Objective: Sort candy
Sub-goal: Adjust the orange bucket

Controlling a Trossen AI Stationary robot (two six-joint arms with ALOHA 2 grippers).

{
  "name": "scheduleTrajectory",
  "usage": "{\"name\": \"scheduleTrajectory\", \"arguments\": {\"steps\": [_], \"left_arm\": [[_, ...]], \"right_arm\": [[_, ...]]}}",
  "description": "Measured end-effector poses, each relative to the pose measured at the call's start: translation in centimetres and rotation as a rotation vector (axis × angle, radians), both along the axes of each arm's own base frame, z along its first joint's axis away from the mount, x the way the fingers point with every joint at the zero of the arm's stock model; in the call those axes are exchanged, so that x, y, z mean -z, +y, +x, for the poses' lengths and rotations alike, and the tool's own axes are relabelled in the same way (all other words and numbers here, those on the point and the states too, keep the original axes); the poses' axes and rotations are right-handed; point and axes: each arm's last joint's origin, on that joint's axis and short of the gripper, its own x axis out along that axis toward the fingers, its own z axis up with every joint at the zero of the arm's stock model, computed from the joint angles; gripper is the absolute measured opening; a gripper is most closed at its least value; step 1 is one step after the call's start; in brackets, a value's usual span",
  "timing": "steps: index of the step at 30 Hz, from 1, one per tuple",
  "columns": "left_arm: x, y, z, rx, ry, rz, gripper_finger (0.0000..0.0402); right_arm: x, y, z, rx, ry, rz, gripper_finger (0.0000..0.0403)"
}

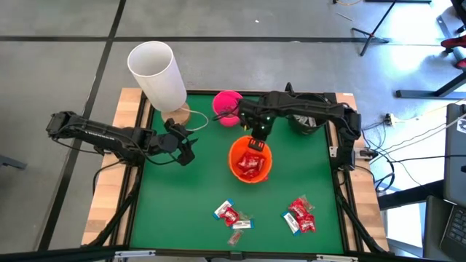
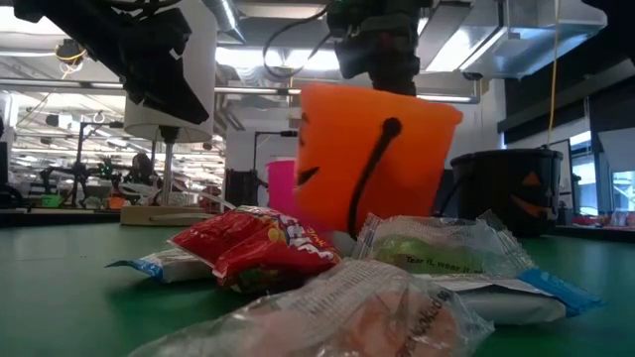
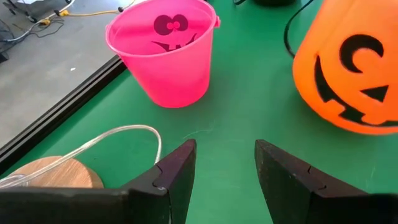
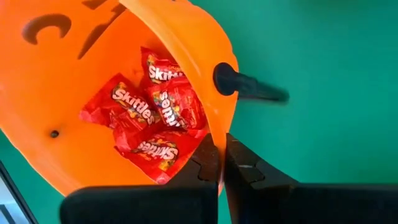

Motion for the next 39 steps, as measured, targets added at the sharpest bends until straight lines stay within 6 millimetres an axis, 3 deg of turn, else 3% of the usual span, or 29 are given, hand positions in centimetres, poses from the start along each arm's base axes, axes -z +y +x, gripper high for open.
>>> {"name": "scheduleTrajectory", "arguments": {"steps": [18,28,39], "left_arm": [[0.0,0.0,0.0,-0.001,-0.006,-0.001,0.0160],[-0.1,0.0,0.0,-0.002,-0.009,-0.003,0.0160],[-0.1,0.0,0.0,-0.003,-0.010,-0.004,0.0160]], "right_arm": [[-0.3,-1.1,-0.9,-0.016,0.017,0.043,0.0003],[-3.7,-1.0,-1.2,-0.022,-0.027,0.010,0.0003],[-3.6,-0.7,-2.2,-0.031,0.086,0.029,0.0003]]}}
